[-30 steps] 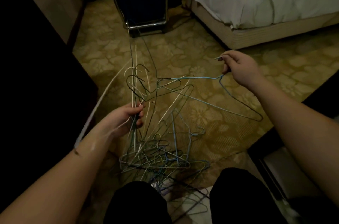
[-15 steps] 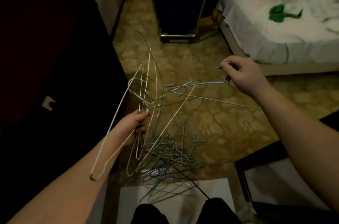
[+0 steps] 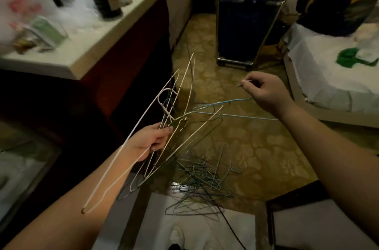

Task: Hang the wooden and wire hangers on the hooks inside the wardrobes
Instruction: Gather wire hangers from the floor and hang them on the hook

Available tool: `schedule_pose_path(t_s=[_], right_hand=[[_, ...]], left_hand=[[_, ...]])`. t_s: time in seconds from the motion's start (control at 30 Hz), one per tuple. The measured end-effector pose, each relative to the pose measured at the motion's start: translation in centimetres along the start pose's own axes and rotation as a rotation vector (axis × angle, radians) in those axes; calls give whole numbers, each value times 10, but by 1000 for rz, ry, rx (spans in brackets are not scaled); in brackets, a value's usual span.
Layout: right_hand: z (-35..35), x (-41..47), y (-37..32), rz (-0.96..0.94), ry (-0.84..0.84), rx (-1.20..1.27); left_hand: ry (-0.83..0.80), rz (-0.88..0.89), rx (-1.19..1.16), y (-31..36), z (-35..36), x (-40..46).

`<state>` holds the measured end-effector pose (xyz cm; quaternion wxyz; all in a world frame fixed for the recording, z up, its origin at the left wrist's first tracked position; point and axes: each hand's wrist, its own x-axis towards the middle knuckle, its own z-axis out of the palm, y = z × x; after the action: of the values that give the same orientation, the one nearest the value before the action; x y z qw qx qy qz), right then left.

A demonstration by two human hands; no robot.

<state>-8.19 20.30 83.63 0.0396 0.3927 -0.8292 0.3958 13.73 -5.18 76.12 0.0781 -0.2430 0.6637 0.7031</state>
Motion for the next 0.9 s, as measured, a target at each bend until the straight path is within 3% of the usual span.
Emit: schedule_pose_path(t_s=[0.2,0.37,0.67,0.9], right_hand=[[-7,5,-32,-247,-137,-47],[2,18,-55,-344,-192,-81],[25,27,-101,-169,-272,159],[47,-6,-151,-42,-316,558]], left_hand=[[114,46,18,-1,-2,-57],[179,45,60,-17,-11,-108],[284,-24,61,-64,-42,-208],[423,-35,-150,-136,-42,-320]])
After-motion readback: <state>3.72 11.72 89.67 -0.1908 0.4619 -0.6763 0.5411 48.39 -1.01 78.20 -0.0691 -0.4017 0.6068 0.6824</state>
